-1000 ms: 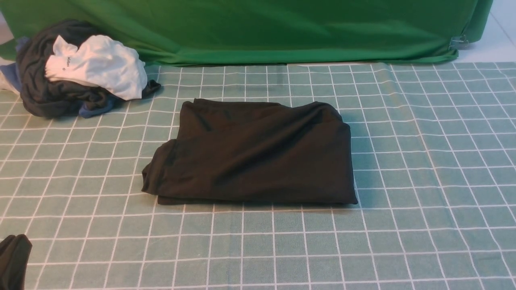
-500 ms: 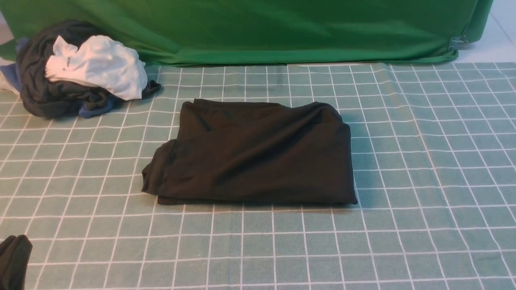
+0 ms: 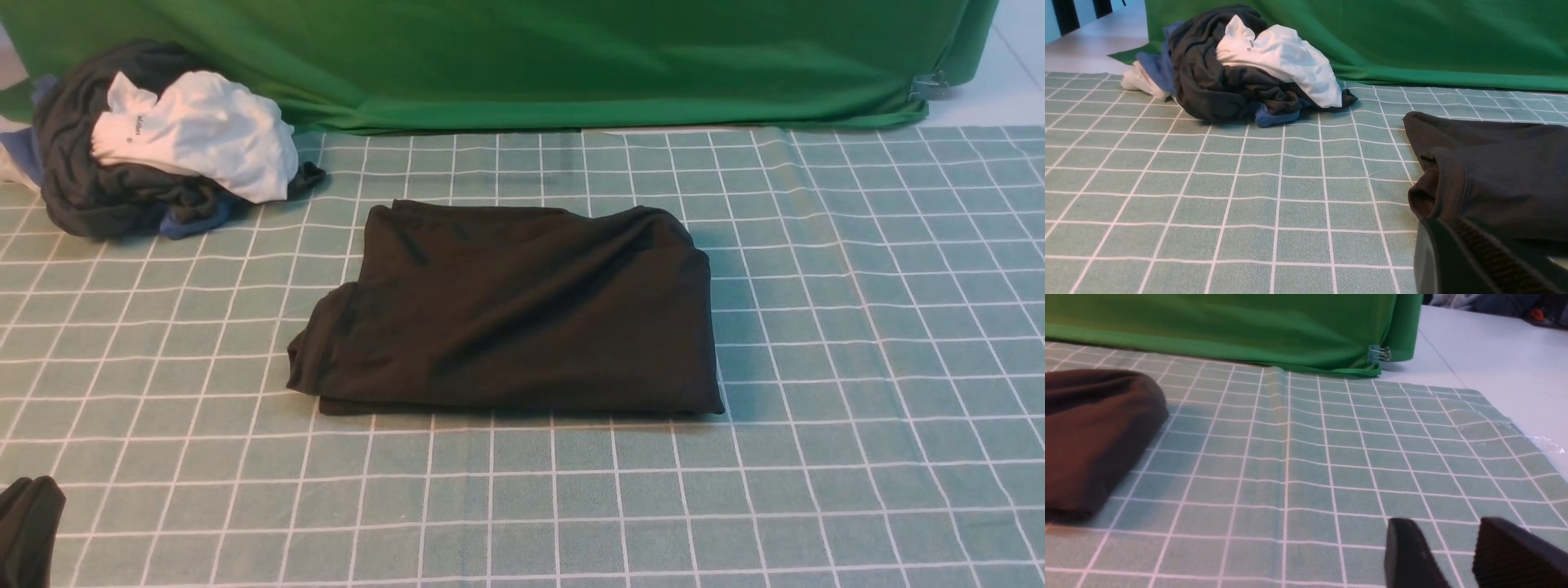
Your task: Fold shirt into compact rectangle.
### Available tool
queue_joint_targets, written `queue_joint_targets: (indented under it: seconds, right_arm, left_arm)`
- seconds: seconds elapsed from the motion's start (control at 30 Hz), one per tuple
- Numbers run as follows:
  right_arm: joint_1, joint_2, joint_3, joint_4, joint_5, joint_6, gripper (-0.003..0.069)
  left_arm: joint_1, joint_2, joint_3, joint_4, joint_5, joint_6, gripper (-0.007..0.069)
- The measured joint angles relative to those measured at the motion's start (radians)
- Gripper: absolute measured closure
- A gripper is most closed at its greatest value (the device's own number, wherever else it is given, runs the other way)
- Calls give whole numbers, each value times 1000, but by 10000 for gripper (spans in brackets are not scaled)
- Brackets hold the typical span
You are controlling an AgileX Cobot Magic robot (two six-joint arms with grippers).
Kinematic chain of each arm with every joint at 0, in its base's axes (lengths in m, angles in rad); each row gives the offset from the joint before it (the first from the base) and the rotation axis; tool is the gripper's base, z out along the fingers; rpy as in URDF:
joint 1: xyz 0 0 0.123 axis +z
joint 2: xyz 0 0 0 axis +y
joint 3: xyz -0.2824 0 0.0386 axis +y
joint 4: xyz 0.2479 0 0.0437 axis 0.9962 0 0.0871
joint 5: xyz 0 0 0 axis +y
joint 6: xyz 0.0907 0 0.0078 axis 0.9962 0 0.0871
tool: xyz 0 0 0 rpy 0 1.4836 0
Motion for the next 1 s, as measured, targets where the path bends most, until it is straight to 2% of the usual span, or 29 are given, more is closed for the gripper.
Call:
queue_joint_targets:
  seconds: [0.37, 1.0]
  right_arm:
    - [0, 0, 0, -32, -1, 47, 420]
    - [0, 0, 0, -33, -1, 51, 420]
  left_arm:
    - [0, 0, 0, 0, 0, 0, 613]
    - [0, 0, 0, 0, 0, 0, 613]
